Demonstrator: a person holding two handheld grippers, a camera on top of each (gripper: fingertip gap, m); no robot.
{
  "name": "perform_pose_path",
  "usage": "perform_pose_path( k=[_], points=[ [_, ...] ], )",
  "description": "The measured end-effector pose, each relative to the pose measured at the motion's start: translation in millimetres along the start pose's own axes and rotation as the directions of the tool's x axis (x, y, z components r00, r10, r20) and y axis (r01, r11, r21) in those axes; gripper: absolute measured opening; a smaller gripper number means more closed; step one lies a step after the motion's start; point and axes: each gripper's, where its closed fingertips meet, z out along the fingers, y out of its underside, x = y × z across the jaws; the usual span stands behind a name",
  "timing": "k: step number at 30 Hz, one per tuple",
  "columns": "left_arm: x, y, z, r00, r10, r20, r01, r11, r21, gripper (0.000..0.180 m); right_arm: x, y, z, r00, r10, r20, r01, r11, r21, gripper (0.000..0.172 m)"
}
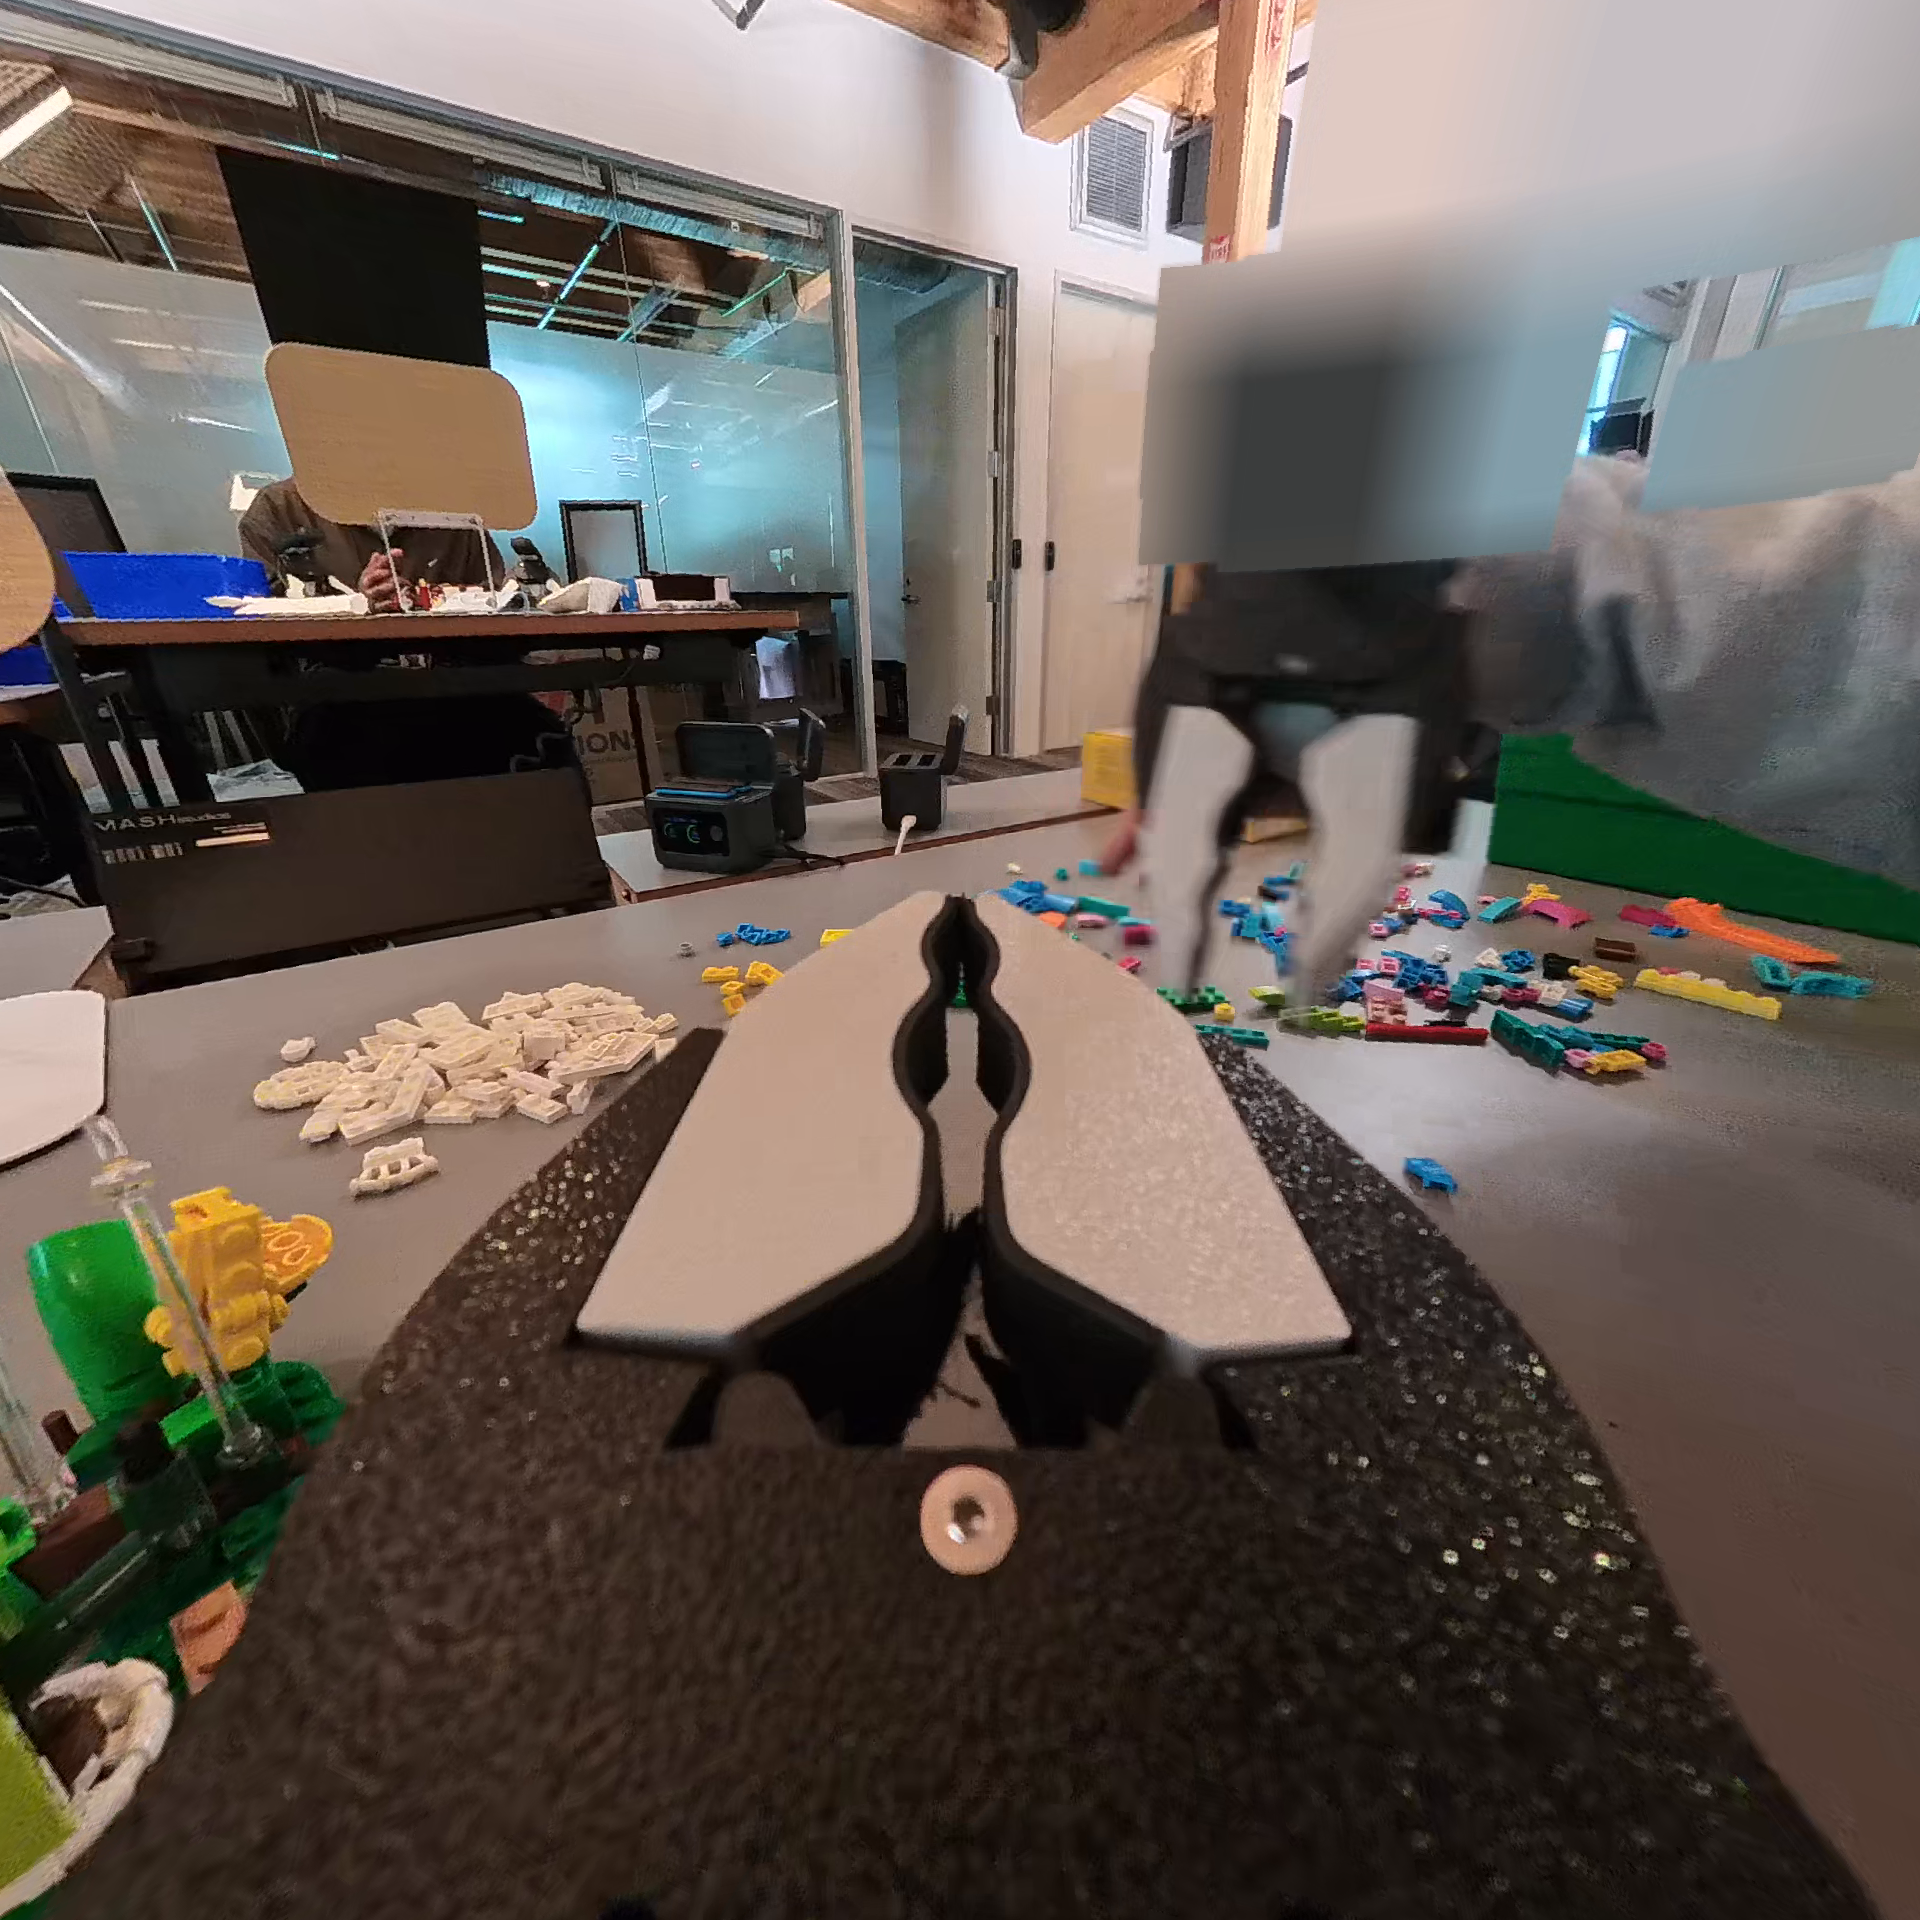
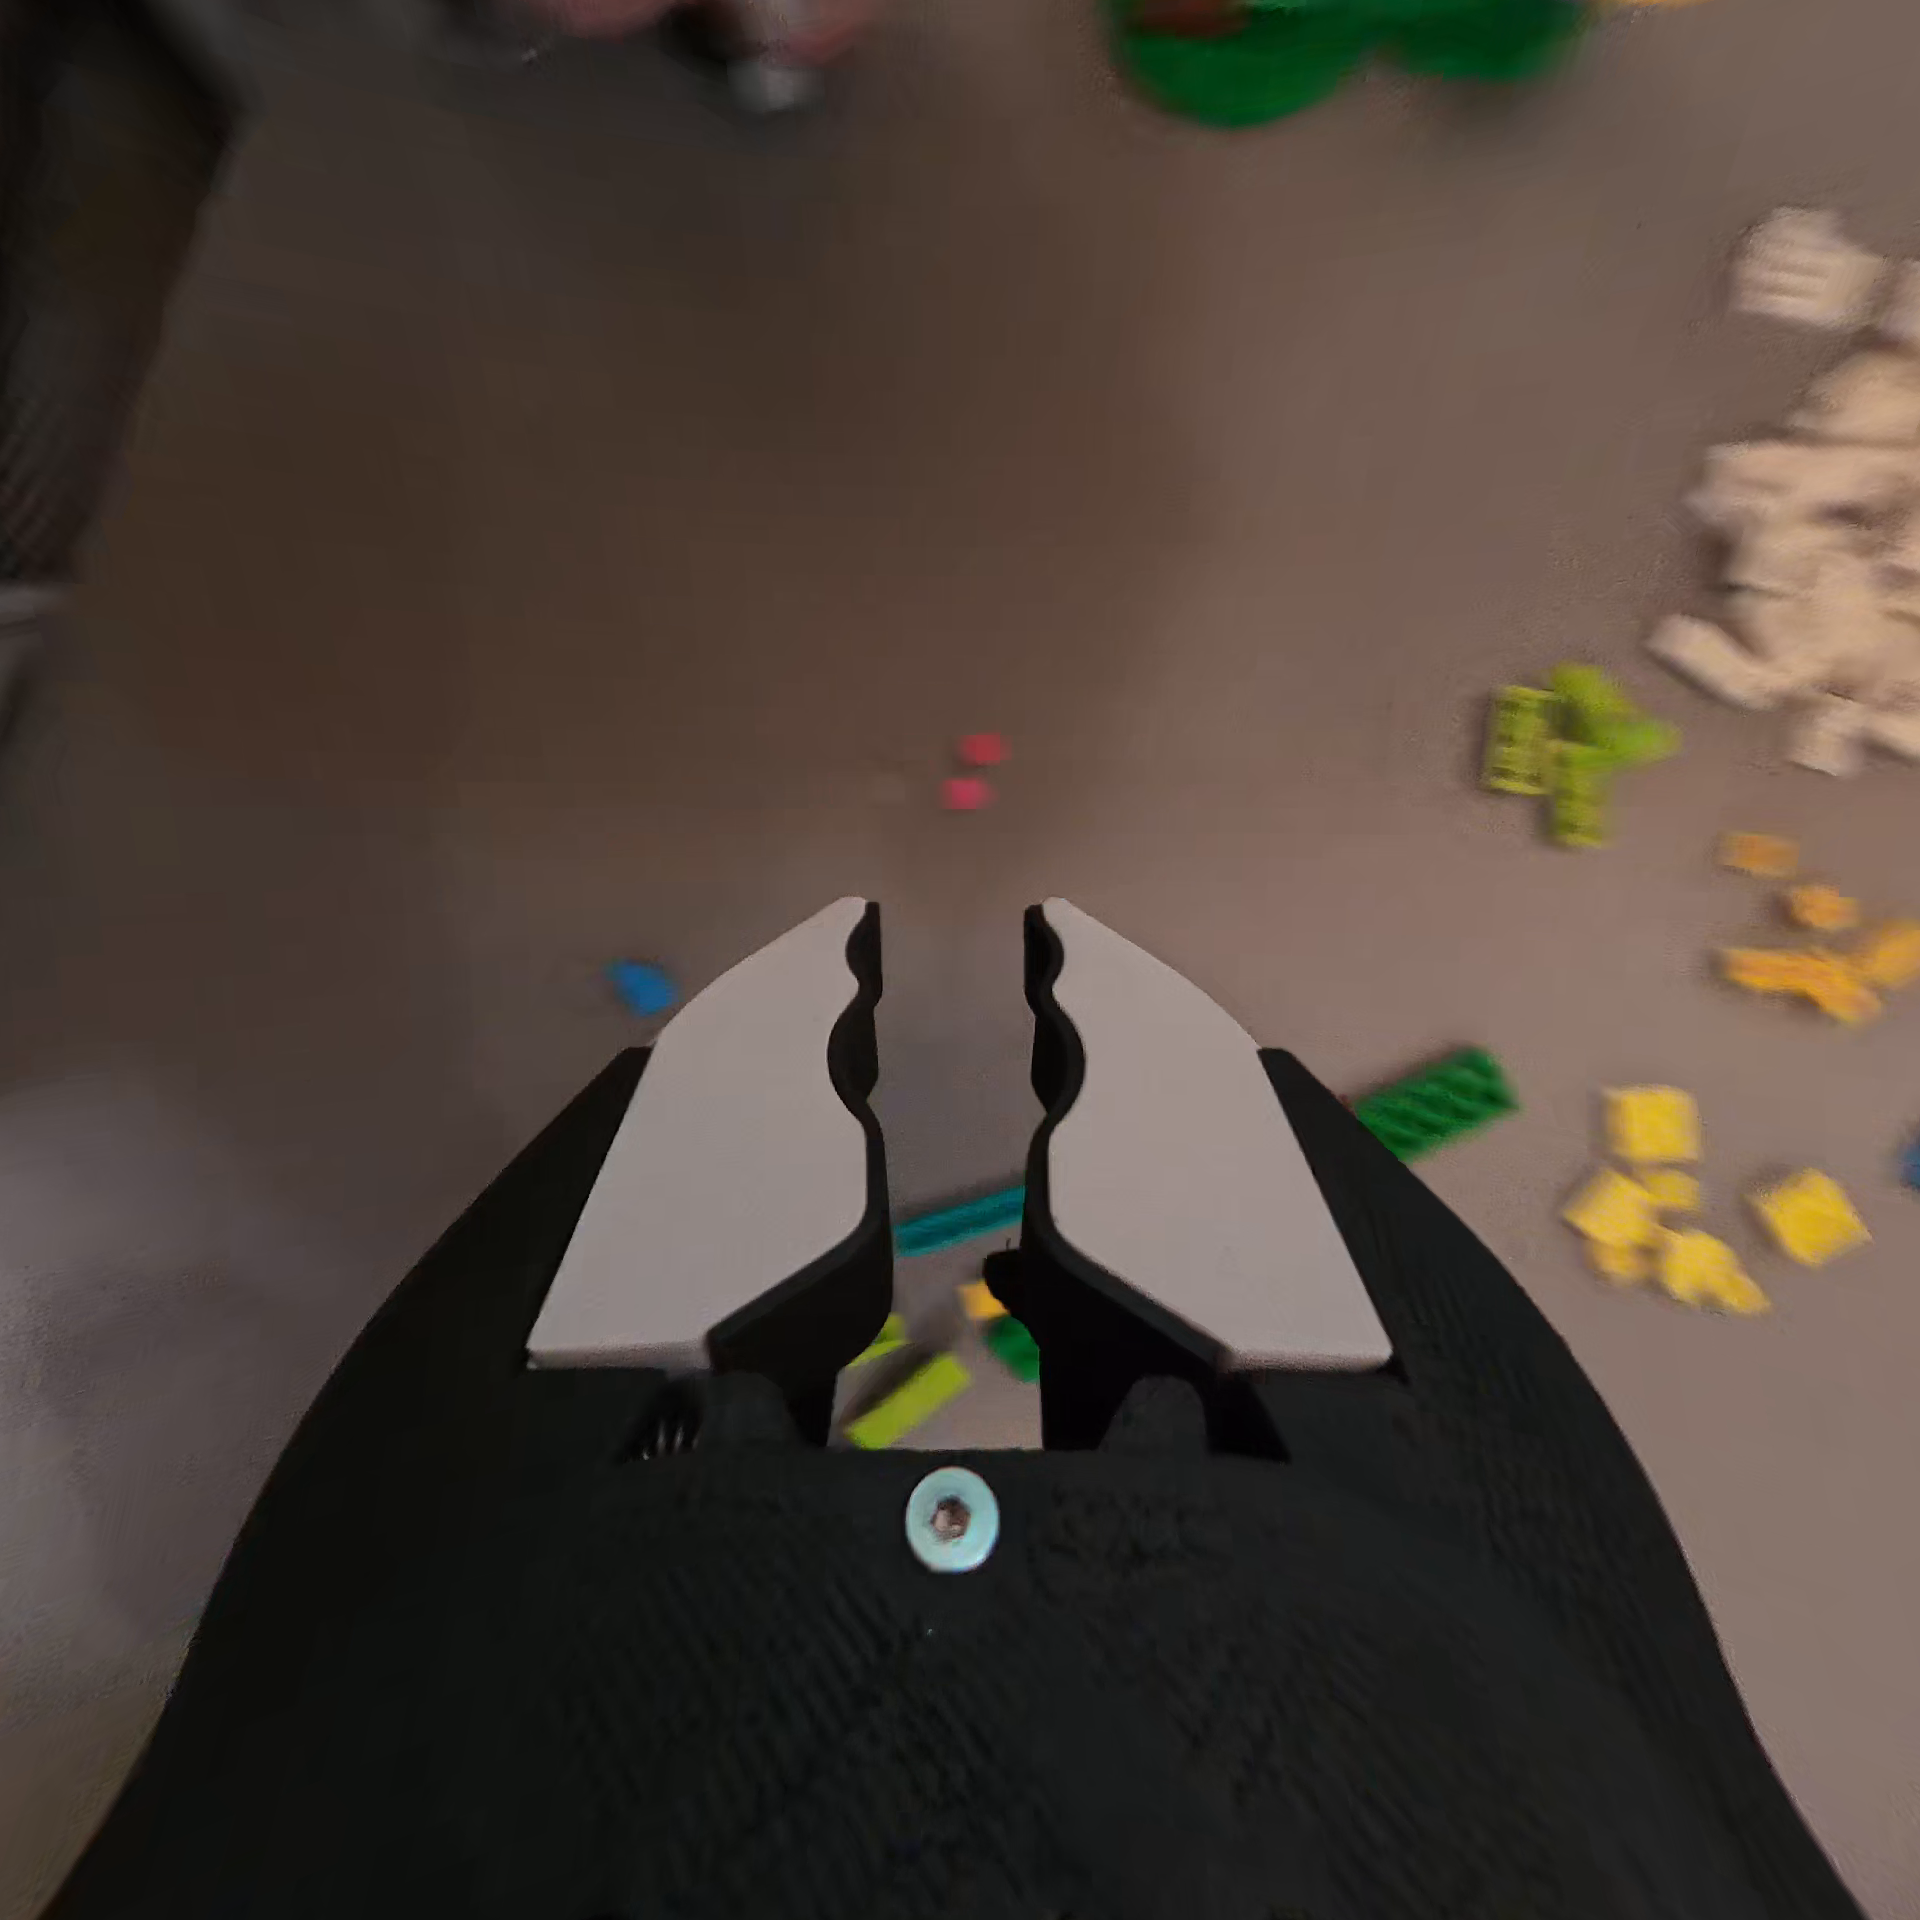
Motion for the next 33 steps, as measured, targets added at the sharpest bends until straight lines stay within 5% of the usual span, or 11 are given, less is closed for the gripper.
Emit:
perform_pose_path(
  k=[5,12,18,22,26,30,33],
  points=[
    [-0.2,-0.3,-0.4,1.0,-0.018,-0.006,0.018,1.0,0.003,0.0,-76.9,18.2,23.4,0.986,-0.137,0.091,0.149,0.979,-0.142,0.025],
    [-0.8,-1.3,-1.5,1.0,-0.025,-0.007,0.025,1.0,0.011,0.0,-70.6,36.0,37.0,0.969,-0.246,0.026,0.246,0.944,-0.222,0.02],
    [-1.3,-0.5,-1.0,1.0,-0.022,-0.003,0.022,1.0,0.005,0.0,-67.2,41.8,35.0,0.982,-0.18,0.066,0.191,0.943,-0.272,0.006],
    [0.0,0.0,-0.4,1.0,-0.013,-0.007,0.013,1.0,0.001,0.0,11.9,24.4,11.5,0.94,-0.252,-0.23,0.185,0.944,-0.274,0.006],
    [1.4,0.0,-0.4,1.0,-0.007,-0.013,0.007,1.0,0.002,0.0,139.8,14.1,-17.6,0.782,-0.11,-0.614,0.004,0.985,-0.171,0.006],
    [1.9,0.5,-0.4,1.0,0.007,-0.013,-0.007,1.0,-0.002,0.0,214.6,39.5,-8.0,0.697,0.188,-0.692,-0.245,0.969,0.017,0.006],
    [2.5,0.7,-0.3,1.0,0.012,-0.015,-0.012,1.0,-0.004,0.0,241.4,52.1,-6.3,0.645,0.247,-0.723,-0.314,0.948,0.044,0.006]
  ],
)
